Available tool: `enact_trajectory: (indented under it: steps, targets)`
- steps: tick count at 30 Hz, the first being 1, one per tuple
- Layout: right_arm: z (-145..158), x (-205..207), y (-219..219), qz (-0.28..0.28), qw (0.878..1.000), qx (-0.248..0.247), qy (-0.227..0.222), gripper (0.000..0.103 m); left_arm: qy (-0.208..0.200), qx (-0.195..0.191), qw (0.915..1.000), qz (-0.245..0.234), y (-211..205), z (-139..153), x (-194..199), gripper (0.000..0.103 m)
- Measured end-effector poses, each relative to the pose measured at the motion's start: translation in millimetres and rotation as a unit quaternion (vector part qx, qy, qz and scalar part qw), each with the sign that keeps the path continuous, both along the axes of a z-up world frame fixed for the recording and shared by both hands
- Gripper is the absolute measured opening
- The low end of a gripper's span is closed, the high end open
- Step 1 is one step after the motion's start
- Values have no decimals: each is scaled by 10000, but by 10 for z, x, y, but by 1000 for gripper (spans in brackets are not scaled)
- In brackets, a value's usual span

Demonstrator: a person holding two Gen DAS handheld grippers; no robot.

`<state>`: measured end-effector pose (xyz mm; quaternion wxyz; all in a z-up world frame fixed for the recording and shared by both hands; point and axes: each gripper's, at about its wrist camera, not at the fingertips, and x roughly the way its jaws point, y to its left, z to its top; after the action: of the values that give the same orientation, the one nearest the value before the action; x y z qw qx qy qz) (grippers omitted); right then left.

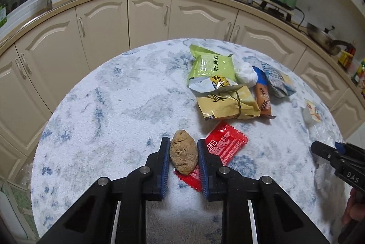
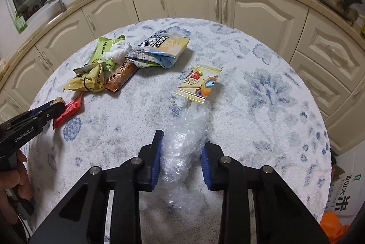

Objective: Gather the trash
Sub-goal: 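Grasp the crumpled clear plastic wrap with the right tool while the left tool grasps the brown cookie, then lift the wrap and cookie and carry both tools to the blue bin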

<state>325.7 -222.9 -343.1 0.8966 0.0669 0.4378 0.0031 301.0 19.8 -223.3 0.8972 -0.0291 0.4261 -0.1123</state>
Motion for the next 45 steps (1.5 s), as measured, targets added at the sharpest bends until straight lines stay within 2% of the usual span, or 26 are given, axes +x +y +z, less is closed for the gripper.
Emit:
enact_trajectory:
  steps: [6, 14, 18, 25, 34, 45]
  targets:
    - [41, -124, -75, 39, 9996, 272, -100, 27, -139, 24, 9998, 132, 27, 102, -183, 20]
    - [165, -247, -158, 39, 9982, 510, -310, 27, -446, 136, 9988, 155, -27, 390, -412, 20]
    - [275, -328, -191, 50, 9972, 579, -463, 27, -597, 96, 9982, 9, -139, 562, -525, 20]
    - [576, -526, -316, 2, 9945, 623, -841, 27, -897, -60, 9954, -324, -481, 877, -730, 20]
    - [976, -837, -642, -152, 9888, 613, -1354, 27, -1302, -58, 9882, -810, -1044, 1235, -930, 20]
    - [1214, -1326, -1414, -966, 9797, 411, -1708, 27, -1622, -169, 9715, -1721, -1849, 1476, -1160, 20]
